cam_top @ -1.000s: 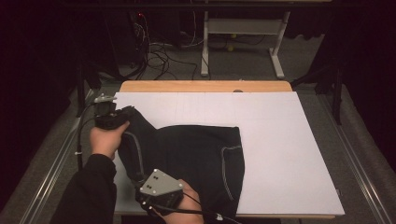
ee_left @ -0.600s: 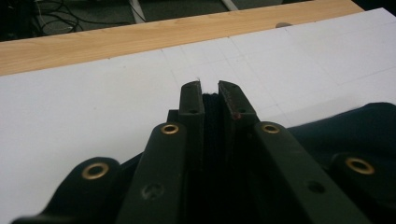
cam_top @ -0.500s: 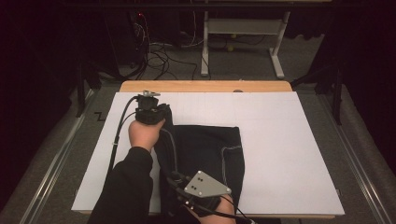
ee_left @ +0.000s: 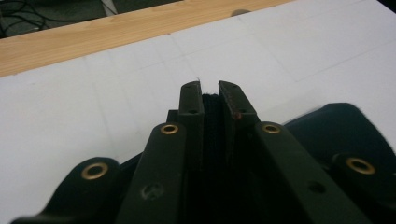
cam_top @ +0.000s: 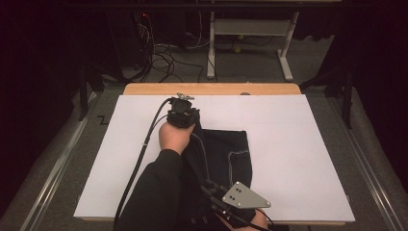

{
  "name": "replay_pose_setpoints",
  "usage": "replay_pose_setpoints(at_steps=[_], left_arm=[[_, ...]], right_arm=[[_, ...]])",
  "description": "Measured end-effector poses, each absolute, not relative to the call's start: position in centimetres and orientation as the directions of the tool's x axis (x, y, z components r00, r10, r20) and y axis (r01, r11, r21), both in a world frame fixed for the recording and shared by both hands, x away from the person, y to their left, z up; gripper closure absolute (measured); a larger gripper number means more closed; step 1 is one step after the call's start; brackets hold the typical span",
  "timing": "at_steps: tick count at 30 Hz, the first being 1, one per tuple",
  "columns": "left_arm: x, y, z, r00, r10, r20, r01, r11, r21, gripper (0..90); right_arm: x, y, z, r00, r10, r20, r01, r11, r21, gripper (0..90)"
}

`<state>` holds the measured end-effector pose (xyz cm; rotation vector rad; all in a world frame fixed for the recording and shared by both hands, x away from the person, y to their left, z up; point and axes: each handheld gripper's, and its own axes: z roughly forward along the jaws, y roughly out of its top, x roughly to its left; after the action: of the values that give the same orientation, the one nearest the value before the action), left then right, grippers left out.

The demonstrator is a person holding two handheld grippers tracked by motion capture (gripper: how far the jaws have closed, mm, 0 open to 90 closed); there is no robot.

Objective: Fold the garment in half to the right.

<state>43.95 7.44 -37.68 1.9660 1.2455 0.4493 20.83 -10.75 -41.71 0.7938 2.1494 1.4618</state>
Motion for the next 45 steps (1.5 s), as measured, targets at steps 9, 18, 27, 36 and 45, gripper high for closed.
replay_pose_setpoints(at_steps=[9, 18, 27, 36, 45], left_arm=[[43.9, 3.6, -37.5, 0.505, 0.859, -0.085, 0.588, -0.27, 0.762, 76.2], [44.0, 0.8, -39.0, 0.531, 0.844, -0.077, 0.597, -0.308, 0.741, 75.6], [43.9, -0.8, -40.3, 0.553, 0.83, -0.073, 0.599, -0.335, 0.727, 75.0], [44.1, -1.6, -41.3, 0.546, 0.834, -0.083, 0.61, -0.328, 0.722, 74.2], [44.1, -2.2, -42.0, 0.548, 0.83, -0.1, 0.615, -0.319, 0.722, 71.4]], right_arm=[[20.3, -13.6, -42.1, -0.717, 0.697, -0.018, 0.237, 0.269, 0.933, 75.3], [19.8, -15.8, -43.3, -0.693, 0.721, -0.013, 0.273, 0.279, 0.921, 74.8], [19.4, -17.0, -44.6, -0.68, 0.733, -0.017, 0.302, 0.302, 0.904, 74.0], [19.5, -17.8, -45.5, -0.673, 0.74, -0.001, 0.34, 0.31, 0.888, 72.5], [19.3, -18.1, -45.7, -0.673, 0.74, 0.002, 0.347, 0.313, 0.884, 71.1]])
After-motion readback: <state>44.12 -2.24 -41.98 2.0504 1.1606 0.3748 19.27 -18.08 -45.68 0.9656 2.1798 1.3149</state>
